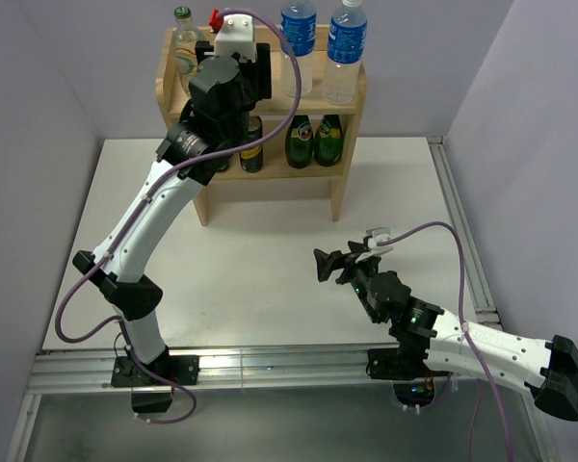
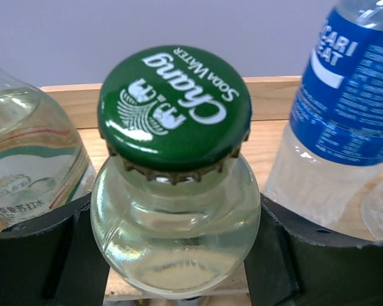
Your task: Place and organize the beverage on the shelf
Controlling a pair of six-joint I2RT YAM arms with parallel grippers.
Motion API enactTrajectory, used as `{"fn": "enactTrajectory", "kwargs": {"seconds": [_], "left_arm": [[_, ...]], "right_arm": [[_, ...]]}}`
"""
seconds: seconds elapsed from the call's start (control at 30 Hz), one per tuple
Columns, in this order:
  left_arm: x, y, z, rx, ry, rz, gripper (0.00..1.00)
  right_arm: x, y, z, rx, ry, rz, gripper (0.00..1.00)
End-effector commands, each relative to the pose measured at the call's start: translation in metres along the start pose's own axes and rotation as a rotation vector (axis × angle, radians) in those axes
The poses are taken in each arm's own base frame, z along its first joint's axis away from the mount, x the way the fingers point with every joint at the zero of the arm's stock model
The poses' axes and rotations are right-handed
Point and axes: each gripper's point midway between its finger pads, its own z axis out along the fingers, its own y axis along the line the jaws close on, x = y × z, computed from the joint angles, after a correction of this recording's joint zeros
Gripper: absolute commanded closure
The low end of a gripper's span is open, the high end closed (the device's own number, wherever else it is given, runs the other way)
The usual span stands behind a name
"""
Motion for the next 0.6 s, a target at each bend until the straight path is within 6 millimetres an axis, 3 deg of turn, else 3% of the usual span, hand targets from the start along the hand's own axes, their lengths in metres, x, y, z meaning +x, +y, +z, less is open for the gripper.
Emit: {"fn": "enactTrajectory", "kwargs": {"seconds": [0.0, 0.57], "left_arm": [[-0.074, 0.024, -0.009, -0.036, -0.211, -0.150, 1.00], [-0.032, 0.037, 0.022, -0.065, -0.161, -0.170, 1.00]], "right_arm": [[-0.007, 0.001, 0.001, -0.002, -0.025, 0.019, 0.00], [-0.007, 0.001, 0.002, 0.002, -0.024, 0.017, 0.00]]}}
